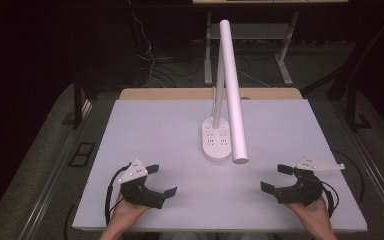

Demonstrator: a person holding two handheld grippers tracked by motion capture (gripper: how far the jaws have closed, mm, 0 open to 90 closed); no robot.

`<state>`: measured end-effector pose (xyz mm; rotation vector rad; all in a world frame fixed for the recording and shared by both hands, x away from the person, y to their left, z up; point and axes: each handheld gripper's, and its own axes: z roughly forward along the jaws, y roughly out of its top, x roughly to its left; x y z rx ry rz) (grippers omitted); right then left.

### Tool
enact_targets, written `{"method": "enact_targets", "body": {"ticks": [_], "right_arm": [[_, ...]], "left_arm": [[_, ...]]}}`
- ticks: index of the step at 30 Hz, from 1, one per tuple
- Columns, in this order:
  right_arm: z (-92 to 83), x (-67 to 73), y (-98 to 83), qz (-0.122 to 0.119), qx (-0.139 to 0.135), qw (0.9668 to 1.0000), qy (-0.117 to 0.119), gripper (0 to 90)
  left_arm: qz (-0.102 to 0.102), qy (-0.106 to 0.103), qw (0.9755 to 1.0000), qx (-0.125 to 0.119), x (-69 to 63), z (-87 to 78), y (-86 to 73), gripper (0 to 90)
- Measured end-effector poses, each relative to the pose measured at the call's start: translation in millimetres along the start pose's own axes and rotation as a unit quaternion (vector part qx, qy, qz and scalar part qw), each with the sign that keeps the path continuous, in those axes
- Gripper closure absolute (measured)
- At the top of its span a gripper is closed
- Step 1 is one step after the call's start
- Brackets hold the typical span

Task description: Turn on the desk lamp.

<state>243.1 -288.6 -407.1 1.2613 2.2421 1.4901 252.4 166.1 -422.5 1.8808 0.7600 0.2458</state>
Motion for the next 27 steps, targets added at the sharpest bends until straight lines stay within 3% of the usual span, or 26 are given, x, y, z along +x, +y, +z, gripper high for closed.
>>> {"method": "enact_targets", "body": {"ticks": [27], "right_arm": [[2.8,-1.3,1.2,-0.002,0.036,0.9993,0.008,0.6]], "left_arm": [[0.0,0.002,1.0,0.002,-0.4,-1.1,-0.5,0.0]]}}
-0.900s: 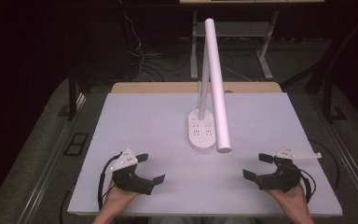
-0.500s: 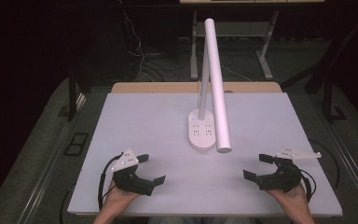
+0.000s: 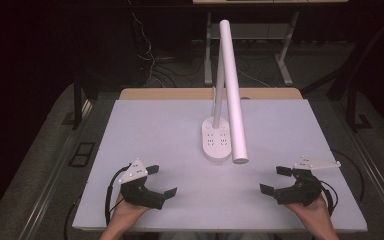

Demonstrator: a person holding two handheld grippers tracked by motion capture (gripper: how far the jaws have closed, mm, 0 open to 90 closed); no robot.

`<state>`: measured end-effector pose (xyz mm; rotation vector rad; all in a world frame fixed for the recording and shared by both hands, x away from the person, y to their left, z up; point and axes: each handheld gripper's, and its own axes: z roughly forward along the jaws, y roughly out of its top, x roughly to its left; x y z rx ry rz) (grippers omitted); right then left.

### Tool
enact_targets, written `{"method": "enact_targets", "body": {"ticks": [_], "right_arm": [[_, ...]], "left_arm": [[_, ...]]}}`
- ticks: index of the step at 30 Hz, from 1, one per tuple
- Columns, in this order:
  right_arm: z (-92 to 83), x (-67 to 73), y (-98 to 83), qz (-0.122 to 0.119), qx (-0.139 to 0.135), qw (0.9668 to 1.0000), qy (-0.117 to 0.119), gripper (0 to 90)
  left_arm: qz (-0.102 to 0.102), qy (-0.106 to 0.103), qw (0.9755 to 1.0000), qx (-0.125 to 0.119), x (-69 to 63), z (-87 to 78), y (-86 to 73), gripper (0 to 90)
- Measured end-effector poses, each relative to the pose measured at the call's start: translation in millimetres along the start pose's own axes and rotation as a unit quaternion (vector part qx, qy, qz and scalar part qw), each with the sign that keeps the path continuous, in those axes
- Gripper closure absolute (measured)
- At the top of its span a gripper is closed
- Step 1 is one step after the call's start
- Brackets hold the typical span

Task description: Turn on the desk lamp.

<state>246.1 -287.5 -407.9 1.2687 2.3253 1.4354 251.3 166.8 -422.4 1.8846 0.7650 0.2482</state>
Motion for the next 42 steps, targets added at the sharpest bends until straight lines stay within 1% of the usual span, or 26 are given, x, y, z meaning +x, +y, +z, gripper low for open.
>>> {"method": "enact_targets", "body": {"ticks": [3,4,10,15,18,20,22,33,34,37,38,41,42], "right_arm": [[0.4,0.5,0.8,0.0,0.007,1.0,0.001,0.6],[0.7,-0.1,1.5,-0.005,0.008,0.9999,0.0,0.6],[0.9,-3.7,5.1,-0.002,0.018,0.9998,0.003,0.6],[2.4,-3.1,8.8,-0.003,0.023,0.9997,0.005,0.6],[3.1,-2.8,13.0,-0.004,0.026,0.9997,0.003,0.6],[4.3,-3.1,18.7,-0.007,0.031,0.9995,0.002,0.6],[4.6,-3.0,22.0,-0.009,0.031,0.9995,0.001,0.6],[7.4,-3.5,39.9,-0.017,0.038,0.9991,0.008,0.6],[8.5,-3.4,44.0,-0.021,0.041,0.9989,0.01,0.6],[9.6,-3.4,48.2,-0.022,0.044,0.9987,0.012,0.6],[11.0,-3.6,52.9,-0.027,0.045,0.9985,0.013,0.6],[12.1,-3.6,56.1,-0.03,0.044,0.9985,0.012,0.6],[12.6,-3.1,57.8,-0.028,0.045,0.9985,0.011,0.6]], "left_arm": [[-0.003,0.002,1.0,0.001,-0.1,-0.3,-0.3,0.0],[-0.003,0.003,1.0,0.001,0.1,-0.4,-0.4,0.0],[-0.006,0.006,1.0,0.001,1.3,-1.0,-0.8,0.0],[-0.007,0.005,1.0,0.002,2.0,-0.3,-1.1,0.0],[-0.008,0.006,0.9999,0.003,1.7,-0.2,-1.3,0.0],[-0.005,0.006,0.9999,0.008,2.1,-0.1,-1.8,0.0],[-0.006,0.006,0.9999,0.009,2.1,0.1,-2.0,0.0],[-0.007,0.006,0.9999,0.009,2.3,0.4,-2.1,0.0],[-0.006,0.006,0.9999,0.009,2.4,0.5,-2.1,0.0],[-0.007,0.005,0.9999,0.008,2.0,0.6,-2.1,0.0],[-0.007,0.006,0.9999,0.008,1.9,0.7,-2.1,0.0],[-0.007,0.005,0.9999,0.008,1.9,0.6,-2.2,0.0],[-0.008,0.005,0.9999,0.008,1.7,0.8,-2.2,0.0]]}}
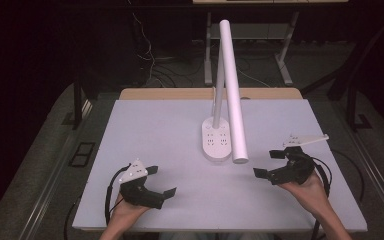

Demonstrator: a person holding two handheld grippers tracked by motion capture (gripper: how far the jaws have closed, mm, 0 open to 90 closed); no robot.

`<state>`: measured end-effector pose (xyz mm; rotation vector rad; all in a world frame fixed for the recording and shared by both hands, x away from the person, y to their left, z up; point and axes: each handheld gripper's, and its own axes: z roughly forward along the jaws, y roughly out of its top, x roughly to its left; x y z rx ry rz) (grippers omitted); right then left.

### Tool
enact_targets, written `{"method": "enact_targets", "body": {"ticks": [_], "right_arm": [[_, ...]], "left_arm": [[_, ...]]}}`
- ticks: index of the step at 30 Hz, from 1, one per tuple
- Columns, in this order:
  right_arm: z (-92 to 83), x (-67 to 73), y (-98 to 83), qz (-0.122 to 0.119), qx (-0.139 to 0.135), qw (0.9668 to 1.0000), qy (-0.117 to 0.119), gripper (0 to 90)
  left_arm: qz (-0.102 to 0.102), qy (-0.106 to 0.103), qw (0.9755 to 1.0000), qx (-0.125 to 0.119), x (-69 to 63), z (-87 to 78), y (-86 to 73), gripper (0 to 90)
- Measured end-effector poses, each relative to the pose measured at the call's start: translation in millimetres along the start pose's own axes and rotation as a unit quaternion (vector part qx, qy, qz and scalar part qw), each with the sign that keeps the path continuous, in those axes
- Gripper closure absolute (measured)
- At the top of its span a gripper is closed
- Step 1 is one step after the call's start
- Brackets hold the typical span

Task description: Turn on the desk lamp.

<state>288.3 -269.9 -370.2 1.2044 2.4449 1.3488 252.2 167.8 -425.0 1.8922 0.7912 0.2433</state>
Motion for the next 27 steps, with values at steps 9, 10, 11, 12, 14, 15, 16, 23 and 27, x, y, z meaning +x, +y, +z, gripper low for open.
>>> {"method": "enact_targets", "body": {"ticks": [9,10,11,12,14,15,16,23,27], "right_arm": [[7.2,-2.0,12.6,-0.004,0.008,0.9999,0.006,0.6],[9.2,-3.0,14.5,-0.004,0.011,0.9999,0.006,0.6],[9.2,-3.0,14.5,-0.004,0.011,0.9999,0.006,0.6],[10.4,-3.5,15.6,-0.003,0.012,0.9999,0.008,0.6],[12.7,-5.2,17.7,-0.001,0.015,0.9999,0.007,0.6],[15.1,-7.2,19.3,0.001,0.018,0.9998,0.009,0.6],[15.1,-7.2,19.3,0.001,0.018,0.9998,0.009,0.6],[22.7,-12.0,26.7,0.002,0.023,0.9997,0.012,0.6],[26.7,-14.6,33.6,0.0,0.026,0.9996,0.013,0.6]], "left_arm": [[0.001,-0.001,1.0,0.003,-0.2,0.7,-0.2,0.0],[0.001,-0.002,1.0,0.002,-0.2,0.6,-0.2,0.0],[0.0,-0.003,1.0,0.001,-0.2,0.6,-0.1,0.0],[-0.001,-0.004,1.0,0.001,-0.2,0.6,-0.1,0.0],[-0.001,-0.004,1.0,0.001,-0.1,0.6,-0.1,0.0],[-0.001,-0.003,1.0,0.001,-0.1,0.4,-0.1,0.0],[-0.002,-0.003,1.0,0.0,-0.1,0.3,-0.1,0.0],[-0.002,-0.005,1.0,0.0,0.2,0.3,-0.1,0.0],[-0.001,-0.006,1.0,0.001,0.2,0.4,-0.2,0.0]]}}
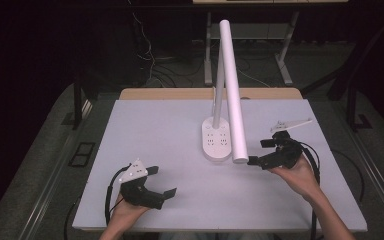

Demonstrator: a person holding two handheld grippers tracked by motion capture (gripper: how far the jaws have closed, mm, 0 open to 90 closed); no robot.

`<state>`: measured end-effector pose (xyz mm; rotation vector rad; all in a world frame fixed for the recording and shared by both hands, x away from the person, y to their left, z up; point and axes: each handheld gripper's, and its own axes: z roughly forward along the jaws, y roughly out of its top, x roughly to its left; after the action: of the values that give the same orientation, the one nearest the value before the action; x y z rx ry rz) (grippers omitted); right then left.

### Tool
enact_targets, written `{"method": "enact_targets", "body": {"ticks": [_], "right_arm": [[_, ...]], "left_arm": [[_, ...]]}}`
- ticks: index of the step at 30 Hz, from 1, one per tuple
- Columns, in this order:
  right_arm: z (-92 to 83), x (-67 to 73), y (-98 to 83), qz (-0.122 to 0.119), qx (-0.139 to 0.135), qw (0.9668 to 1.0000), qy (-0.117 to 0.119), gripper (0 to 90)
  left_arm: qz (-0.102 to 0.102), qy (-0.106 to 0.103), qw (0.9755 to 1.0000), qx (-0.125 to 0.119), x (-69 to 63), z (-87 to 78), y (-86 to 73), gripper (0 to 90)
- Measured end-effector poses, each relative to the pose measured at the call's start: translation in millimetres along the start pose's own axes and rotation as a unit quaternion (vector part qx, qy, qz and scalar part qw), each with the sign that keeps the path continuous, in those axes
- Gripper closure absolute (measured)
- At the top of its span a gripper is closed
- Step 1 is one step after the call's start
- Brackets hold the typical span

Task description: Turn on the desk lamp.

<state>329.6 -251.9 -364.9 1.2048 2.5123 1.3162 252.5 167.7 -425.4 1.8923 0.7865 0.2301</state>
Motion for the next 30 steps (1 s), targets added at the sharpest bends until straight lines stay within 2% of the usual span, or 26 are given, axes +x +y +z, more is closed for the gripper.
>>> {"method": "enact_targets", "body": {"ticks": [20,30], "right_arm": [[21.7,-10.6,27.9,-0.002,0.018,0.9998,0.006,0.7],[39.5,-21.2,37.1,0.0,0.023,0.9997,0.006,0.7]], "left_arm": [[0.001,-0.001,1.0,0.0,0.1,0.0,0.0,0.0],[0.001,0.0,1.0,0.001,0.3,-0.5,0.1,0.0]]}}
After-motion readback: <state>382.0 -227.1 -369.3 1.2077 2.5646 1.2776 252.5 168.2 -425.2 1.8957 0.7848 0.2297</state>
